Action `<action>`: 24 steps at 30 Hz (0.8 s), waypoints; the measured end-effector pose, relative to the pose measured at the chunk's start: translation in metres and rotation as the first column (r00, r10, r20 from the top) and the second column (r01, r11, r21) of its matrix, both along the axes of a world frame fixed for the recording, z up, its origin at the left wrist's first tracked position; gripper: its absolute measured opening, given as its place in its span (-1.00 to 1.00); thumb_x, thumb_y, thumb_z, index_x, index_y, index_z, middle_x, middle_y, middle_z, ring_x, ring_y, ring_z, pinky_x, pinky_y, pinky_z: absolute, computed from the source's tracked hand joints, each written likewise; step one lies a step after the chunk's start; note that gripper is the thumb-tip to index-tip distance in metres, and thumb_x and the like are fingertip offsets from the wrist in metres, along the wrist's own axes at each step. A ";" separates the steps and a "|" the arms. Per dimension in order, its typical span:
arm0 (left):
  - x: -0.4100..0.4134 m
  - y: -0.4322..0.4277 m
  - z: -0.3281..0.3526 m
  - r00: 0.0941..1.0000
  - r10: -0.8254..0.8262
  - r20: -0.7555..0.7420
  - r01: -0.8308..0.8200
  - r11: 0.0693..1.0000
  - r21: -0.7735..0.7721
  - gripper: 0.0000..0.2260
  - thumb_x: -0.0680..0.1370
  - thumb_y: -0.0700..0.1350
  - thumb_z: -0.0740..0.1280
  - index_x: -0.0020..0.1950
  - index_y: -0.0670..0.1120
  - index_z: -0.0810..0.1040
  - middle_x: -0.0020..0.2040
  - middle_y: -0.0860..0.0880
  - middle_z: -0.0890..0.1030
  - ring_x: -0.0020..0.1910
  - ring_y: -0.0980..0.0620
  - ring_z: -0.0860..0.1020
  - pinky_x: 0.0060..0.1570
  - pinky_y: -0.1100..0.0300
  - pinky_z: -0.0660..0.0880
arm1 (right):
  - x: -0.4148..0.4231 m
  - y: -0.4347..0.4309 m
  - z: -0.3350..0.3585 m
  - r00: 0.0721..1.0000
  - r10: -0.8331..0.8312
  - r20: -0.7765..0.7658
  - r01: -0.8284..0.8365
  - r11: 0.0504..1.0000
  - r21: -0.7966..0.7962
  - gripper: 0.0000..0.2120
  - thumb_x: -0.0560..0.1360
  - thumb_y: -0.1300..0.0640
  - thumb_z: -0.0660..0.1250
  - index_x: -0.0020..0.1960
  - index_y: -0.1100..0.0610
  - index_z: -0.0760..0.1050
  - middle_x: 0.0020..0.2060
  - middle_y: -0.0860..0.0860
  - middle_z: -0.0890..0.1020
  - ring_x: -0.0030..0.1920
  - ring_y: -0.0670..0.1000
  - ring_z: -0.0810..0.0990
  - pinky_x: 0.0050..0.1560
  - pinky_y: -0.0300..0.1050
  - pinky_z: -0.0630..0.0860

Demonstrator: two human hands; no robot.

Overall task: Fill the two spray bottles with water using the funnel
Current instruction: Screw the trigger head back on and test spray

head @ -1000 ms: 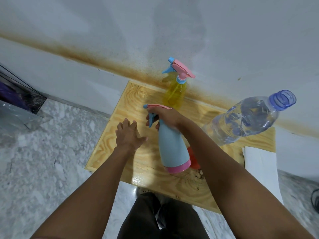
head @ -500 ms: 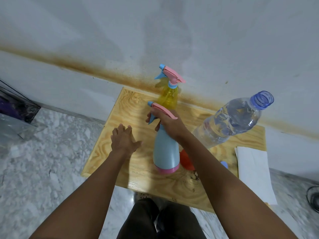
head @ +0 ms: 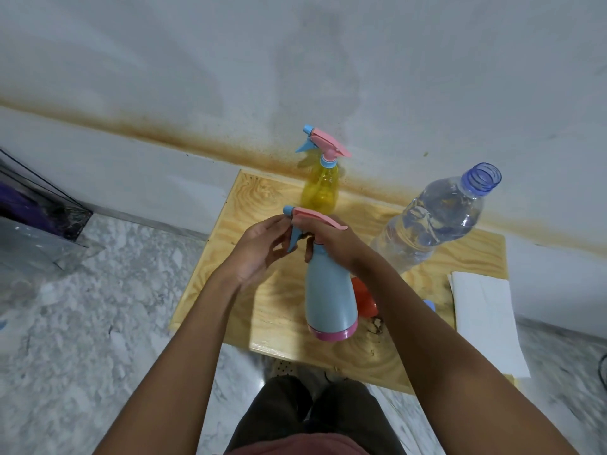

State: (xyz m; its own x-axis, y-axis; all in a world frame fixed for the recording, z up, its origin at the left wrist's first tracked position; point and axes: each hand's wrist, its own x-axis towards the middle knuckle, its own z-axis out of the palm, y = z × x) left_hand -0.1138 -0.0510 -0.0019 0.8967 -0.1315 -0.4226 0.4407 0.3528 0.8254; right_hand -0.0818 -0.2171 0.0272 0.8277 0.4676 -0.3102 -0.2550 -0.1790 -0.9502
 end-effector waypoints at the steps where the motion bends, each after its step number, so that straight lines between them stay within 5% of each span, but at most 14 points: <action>1: -0.003 -0.002 0.002 1.000 0.026 0.010 -0.025 0.999 -0.029 -0.68 0.50 -0.03 0.34 0.20 -0.14 0.58 0.02 -0.13 0.65 0.20 -0.15 0.53 0.31 -0.11 0.43 | -0.001 0.000 0.001 1.000 -0.012 -0.005 0.012 1.000 0.006 -0.81 0.63 0.10 0.28 0.10 0.18 0.60 -0.09 0.17 0.68 -0.38 -0.02 0.58 -0.32 -0.20 0.56; 5: -0.007 -0.002 0.010 0.994 0.063 0.085 -0.051 0.990 -0.131 -0.67 0.52 -0.08 0.33 0.25 -0.15 0.56 0.05 -0.08 0.65 0.07 -0.03 0.60 0.29 -0.13 0.44 | -0.003 0.000 -0.001 1.000 -0.004 0.005 0.004 1.000 0.012 -0.71 0.64 0.10 0.26 0.26 0.23 0.57 0.03 0.30 0.67 -0.24 0.12 0.60 -0.31 -0.15 0.58; 10: -0.008 -0.008 0.016 0.985 0.088 0.148 -0.081 0.995 -0.051 -0.69 0.56 -0.09 0.29 0.24 -0.22 0.55 -0.21 0.07 0.65 -0.23 0.16 0.58 -0.04 0.07 0.46 | -0.002 0.000 -0.003 1.000 0.013 0.015 -0.013 1.000 0.005 -0.64 0.58 -0.02 0.29 0.19 0.23 0.60 0.02 0.24 0.68 -0.07 0.38 0.63 -0.27 -0.10 0.59; 12: -0.008 -0.009 0.018 0.985 0.097 0.142 -0.091 0.995 -0.044 -0.70 0.59 -0.12 0.27 0.25 -0.25 0.54 -0.22 0.07 0.65 -0.24 0.17 0.59 -0.03 0.06 0.46 | -0.001 -0.001 -0.001 0.999 0.026 0.037 -0.026 1.000 -0.006 -0.68 0.61 0.03 0.27 0.18 0.25 0.60 0.02 0.26 0.68 -0.17 0.27 0.64 -0.28 -0.12 0.59; 14: -0.007 -0.010 0.016 0.986 0.102 0.129 -0.097 0.994 -0.046 -0.70 0.58 -0.10 0.29 0.24 -0.23 0.55 -0.19 0.04 0.66 -0.21 0.15 0.59 0.08 -0.03 0.47 | -0.001 -0.002 0.002 0.998 0.036 0.042 -0.036 0.999 -0.014 -0.72 0.64 0.09 0.25 0.16 0.27 0.60 0.02 0.27 0.68 -0.28 0.07 0.62 -0.30 -0.16 0.58; 17: -0.006 -0.004 0.008 0.992 0.075 0.098 -0.070 0.996 -0.050 -0.69 0.59 -0.03 0.28 0.24 -0.16 0.59 -0.07 -0.01 0.66 -0.09 0.08 0.59 0.09 0.03 0.52 | 0.002 -0.001 -0.003 1.000 0.026 0.017 -0.025 0.997 -0.067 -0.75 0.63 0.06 0.27 0.15 0.19 0.62 -0.01 0.24 0.70 -0.31 0.02 0.62 -0.28 -0.15 0.58; 20: -0.002 0.004 -0.019 0.999 0.032 0.033 -0.039 0.978 0.207 -0.65 0.65 0.10 0.21 0.33 -0.04 0.55 0.25 0.01 0.62 0.19 0.07 0.59 0.23 0.09 0.50 | 0.010 0.003 -0.012 1.000 -0.019 -0.021 0.016 0.986 -0.167 -0.84 0.61 0.06 0.31 0.00 0.11 0.64 -0.13 0.14 0.71 -0.23 0.00 0.66 -0.28 -0.14 0.57; 22: 0.001 0.013 -0.051 0.999 0.032 -0.015 -0.019 0.832 0.555 -0.58 0.61 0.16 0.25 0.36 -0.05 0.50 0.34 0.03 0.54 0.26 0.08 0.52 0.27 0.13 0.42 | 0.016 0.006 -0.016 0.998 -0.042 -0.050 0.028 0.967 -0.255 -0.88 0.58 0.07 0.34 -0.07 0.05 0.62 -0.14 0.09 0.70 -0.20 -0.01 0.69 -0.29 -0.16 0.58; 24: 0.001 0.027 -0.086 0.991 -0.089 -0.102 0.133 0.506 0.852 -0.37 0.50 0.31 0.29 0.36 -0.14 0.47 0.39 -0.04 0.46 0.35 -0.01 0.43 0.32 0.08 0.39 | 0.024 0.009 -0.023 0.994 -0.060 -0.095 0.023 0.939 -0.344 -0.86 0.54 0.02 0.37 -0.10 0.07 0.63 -0.13 0.09 0.71 -0.18 0.03 0.70 -0.25 -0.14 0.60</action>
